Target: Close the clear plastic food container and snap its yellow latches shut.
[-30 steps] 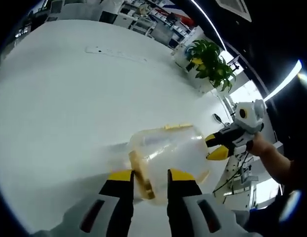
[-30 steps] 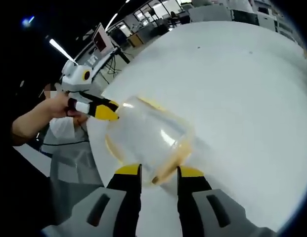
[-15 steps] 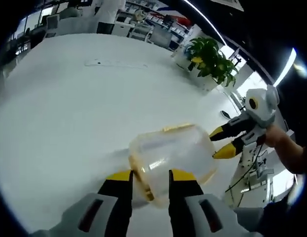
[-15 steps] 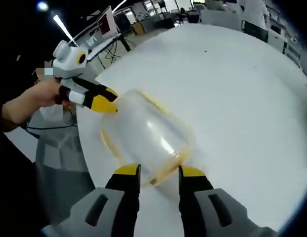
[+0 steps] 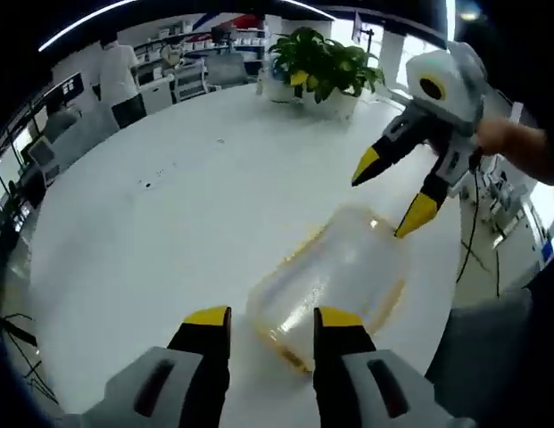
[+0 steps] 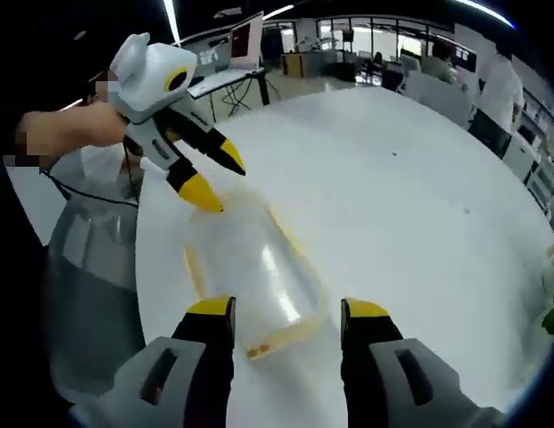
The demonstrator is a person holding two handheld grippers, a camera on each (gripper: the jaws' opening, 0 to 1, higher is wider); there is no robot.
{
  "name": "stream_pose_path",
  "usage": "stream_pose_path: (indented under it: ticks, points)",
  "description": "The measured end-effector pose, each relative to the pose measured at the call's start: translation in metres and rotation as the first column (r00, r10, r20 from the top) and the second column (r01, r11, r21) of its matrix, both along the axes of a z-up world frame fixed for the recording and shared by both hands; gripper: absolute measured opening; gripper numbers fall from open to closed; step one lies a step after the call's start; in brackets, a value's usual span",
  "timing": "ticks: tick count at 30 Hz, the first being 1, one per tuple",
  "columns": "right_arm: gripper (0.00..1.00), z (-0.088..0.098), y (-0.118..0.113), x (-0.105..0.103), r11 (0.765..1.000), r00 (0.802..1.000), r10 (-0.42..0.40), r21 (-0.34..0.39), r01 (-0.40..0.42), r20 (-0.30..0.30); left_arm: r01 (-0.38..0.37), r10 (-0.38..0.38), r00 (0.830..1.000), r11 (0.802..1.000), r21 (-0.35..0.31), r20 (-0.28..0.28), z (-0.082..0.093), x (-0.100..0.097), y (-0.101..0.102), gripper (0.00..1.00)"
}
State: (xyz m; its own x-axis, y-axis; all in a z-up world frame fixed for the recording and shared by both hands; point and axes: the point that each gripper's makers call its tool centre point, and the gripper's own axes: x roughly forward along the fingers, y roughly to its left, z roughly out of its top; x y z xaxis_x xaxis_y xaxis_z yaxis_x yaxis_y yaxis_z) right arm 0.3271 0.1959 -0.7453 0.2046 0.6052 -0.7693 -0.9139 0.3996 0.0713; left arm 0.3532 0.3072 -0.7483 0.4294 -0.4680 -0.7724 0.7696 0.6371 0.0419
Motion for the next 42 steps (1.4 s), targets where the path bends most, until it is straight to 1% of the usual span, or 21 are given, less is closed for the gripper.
stream_pose_path:
  ticks: [1,2,4,5,7,8,9,11,13,15,17,20,22,26,29,31,33,37,39,41,42]
  points:
    - [0.43,0.001,0.003,-0.001,0.999,0.999,0.032,-0.008,-0.032,0.015,0.027,-0.027,1.000,1.000,-0.002,0.013,0.002,0.000,-0.004,0.32]
    - [0.43,0.000,0.007,-0.002,0.998,0.998,0.063,-0.025,-0.062,0.025,0.066,-0.066,0.998,0.998,0.010,0.024,0.005,-0.001,-0.009,0.33]
    - [0.43,0.000,0.015,-0.006,0.995,0.995,0.098,-0.022,-0.097,0.019,0.122,-0.123,0.991,0.992,0.030,0.043,0.006,-0.002,-0.017,0.34]
    - [0.44,-0.001,0.019,-0.009,0.994,0.994,0.111,-0.019,-0.111,0.013,0.135,-0.137,0.990,0.990,0.046,0.039,0.004,-0.004,-0.020,0.37]
    - [0.44,-0.003,0.026,-0.011,0.989,0.990,0.143,-0.026,-0.142,0.017,0.137,-0.139,0.990,0.989,0.045,0.028,0.001,-0.008,-0.026,0.40]
    - [0.44,-0.004,0.027,-0.010,0.990,0.990,0.142,-0.029,-0.142,0.018,0.147,-0.148,0.989,0.988,0.049,0.026,0.000,-0.010,-0.027,0.40]
    - [0.44,-0.004,0.030,-0.011,0.989,0.990,0.144,-0.026,-0.144,0.003,0.171,-0.173,0.985,0.983,0.060,0.025,-0.002,-0.013,-0.030,0.39]
    - [0.44,-0.003,0.034,-0.014,0.990,0.990,0.142,-0.009,-0.142,-0.021,0.192,-0.196,0.980,0.977,0.092,0.036,-0.004,-0.015,-0.031,0.37]
    - [0.44,-0.003,0.038,-0.019,0.989,0.988,0.149,0.000,-0.149,-0.042,0.210,-0.215,0.976,0.973,0.100,0.037,-0.004,-0.019,-0.033,0.37]
    - [0.44,-0.004,0.040,-0.021,0.987,0.986,0.161,0.001,-0.161,-0.047,0.221,-0.225,0.974,0.971,0.093,0.028,-0.006,-0.022,-0.036,0.37]
    - [0.44,-0.006,0.042,-0.025,0.983,0.982,0.183,0.000,-0.183,-0.057,0.229,-0.230,0.973,0.971,0.070,0.005,-0.007,-0.027,-0.041,0.37]
    - [0.43,-0.008,0.045,-0.025,0.981,0.979,0.194,-0.005,-0.195,-0.057,0.246,-0.248,0.968,0.967,0.072,0.023,-0.006,-0.029,-0.046,0.37]
    - [0.43,-0.007,0.046,-0.023,0.980,0.979,0.196,-0.004,-0.197,-0.047,0.250,-0.251,0.968,0.966,0.065,0.021,-0.006,-0.031,-0.048,0.37]
    - [0.45,-0.006,0.050,-0.019,0.981,0.980,0.196,0.003,-0.196,-0.046,0.263,-0.265,0.964,0.963,0.064,0.024,-0.006,-0.035,-0.050,0.37]
    - [0.45,-0.008,0.049,-0.017,0.977,0.977,0.211,-0.015,-0.212,-0.042,0.260,-0.262,0.964,0.964,0.063,0.035,-0.005,-0.035,-0.050,0.38]
    - [0.44,-0.008,0.049,-0.015,0.976,0.976,0.215,-0.018,-0.216,-0.044,0.260,-0.262,0.965,0.964,0.057,0.030,-0.007,-0.037,-0.050,0.39]
    - [0.45,-0.007,0.049,-0.012,0.975,0.975,0.219,-0.025,-0.220,-0.042,0.267,-0.270,0.963,0.961,0.066,0.025,-0.010,-0.040,-0.049,0.40]
    - [0.44,-0.006,0.048,-0.006,0.975,0.975,0.219,-0.034,-0.220,-0.040,0.277,-0.279,0.960,0.959,0.067,0.027,-0.009,-0.045,-0.049,0.41]
    - [0.45,-0.006,0.048,-0.003,0.973,0.973,0.227,-0.041,-0.229,-0.042,0.284,-0.287,0.957,0.956,0.068,0.032,-0.009,-0.047,-0.049,0.43]
    - [0.48,-0.008,0.049,-0.002,0.967,0.968,0.245,-0.050,-0.248,-0.059,0.296,-0.300,0.953,0.952,0.079,0.037,-0.009,-0.051,-0.050,0.45]
    - [0.48,-0.009,0.050,0.000,0.964,0.965,0.254,-0.059,-0.258,-0.065,0.312,-0.317,0.947,0.946,0.087,0.043,-0.010,-0.053,-0.051,0.46]
